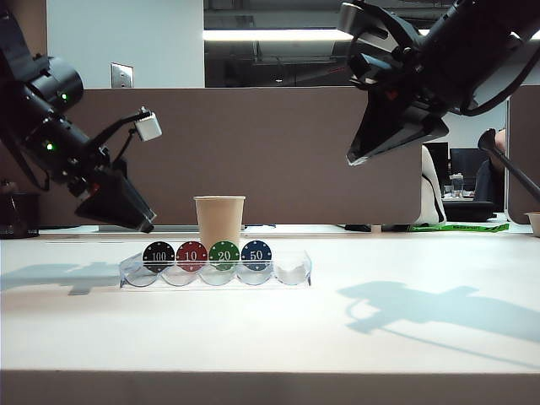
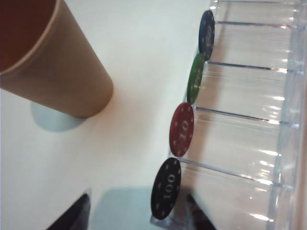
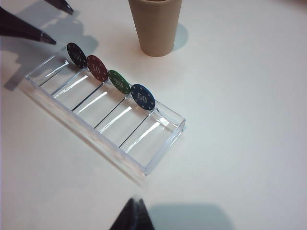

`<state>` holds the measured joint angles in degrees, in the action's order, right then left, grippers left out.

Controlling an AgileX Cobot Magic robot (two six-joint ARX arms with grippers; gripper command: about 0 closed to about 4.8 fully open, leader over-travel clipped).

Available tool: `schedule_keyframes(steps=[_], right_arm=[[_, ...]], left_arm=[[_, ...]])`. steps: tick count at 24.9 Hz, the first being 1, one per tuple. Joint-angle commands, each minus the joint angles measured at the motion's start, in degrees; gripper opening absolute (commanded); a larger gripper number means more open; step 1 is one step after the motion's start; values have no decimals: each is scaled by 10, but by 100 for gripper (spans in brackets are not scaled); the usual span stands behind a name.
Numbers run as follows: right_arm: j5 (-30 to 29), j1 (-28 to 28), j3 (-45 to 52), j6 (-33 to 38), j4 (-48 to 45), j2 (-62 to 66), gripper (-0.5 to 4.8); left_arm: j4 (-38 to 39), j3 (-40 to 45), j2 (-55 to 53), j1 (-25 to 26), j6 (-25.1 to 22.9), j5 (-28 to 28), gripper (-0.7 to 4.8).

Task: Pick up the chip with the greater value and put it into the paper cup.

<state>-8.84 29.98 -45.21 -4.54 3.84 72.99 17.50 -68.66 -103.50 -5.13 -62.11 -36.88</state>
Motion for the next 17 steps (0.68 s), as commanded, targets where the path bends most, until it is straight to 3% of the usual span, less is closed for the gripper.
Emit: schedule_keyframes(steps=[1,17], right_arm=[[-3,0,-2,0,-10,-1,-1],[-2,0,-2,0,-11,0,-1]], left_arm=[[12,-10,-11,-4,0,-9,255],[8,-38,-42,-14,12,-24,244]])
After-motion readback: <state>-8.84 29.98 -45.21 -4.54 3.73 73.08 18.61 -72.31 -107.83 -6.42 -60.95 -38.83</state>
